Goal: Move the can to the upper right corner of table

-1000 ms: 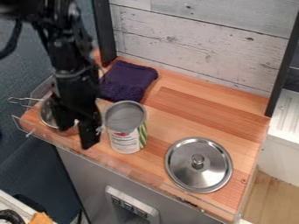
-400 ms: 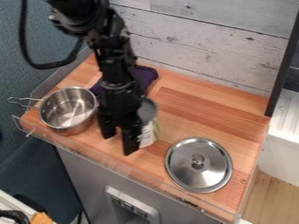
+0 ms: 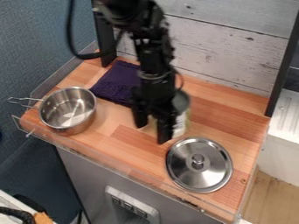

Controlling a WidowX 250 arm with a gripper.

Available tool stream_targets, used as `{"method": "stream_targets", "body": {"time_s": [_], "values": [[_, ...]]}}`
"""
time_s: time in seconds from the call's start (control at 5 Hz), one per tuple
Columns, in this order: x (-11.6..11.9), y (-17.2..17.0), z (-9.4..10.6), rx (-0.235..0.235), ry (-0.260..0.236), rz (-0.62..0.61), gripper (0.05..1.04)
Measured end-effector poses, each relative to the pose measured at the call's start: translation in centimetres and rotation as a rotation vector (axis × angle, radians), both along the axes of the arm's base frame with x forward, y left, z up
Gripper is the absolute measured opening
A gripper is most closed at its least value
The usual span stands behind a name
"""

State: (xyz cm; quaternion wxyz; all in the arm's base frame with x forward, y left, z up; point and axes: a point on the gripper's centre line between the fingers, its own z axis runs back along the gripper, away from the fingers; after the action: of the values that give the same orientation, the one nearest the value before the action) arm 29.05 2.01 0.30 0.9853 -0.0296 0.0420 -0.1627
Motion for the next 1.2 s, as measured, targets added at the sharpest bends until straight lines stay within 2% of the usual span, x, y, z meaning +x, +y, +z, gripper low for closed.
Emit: {"method": "stream_targets", "body": {"time_s": [0.4,0.6,0.8,1.0,1.2], "values": [[4.4,-3.7,-1.0,0.008,-0.016,0.027,1.000],[5.8,-5.2,-0.9,0.017,-0.021,0.050,1.000],[5.9,-5.3,-0.8,0.042,-0.018,0.087,0.999],[4.9,-4.4,0.8,0.095,-0.036,0.145,0.999],[3.7,-3.7,4.0,0.122,-0.112,0.192,0.999]]}}
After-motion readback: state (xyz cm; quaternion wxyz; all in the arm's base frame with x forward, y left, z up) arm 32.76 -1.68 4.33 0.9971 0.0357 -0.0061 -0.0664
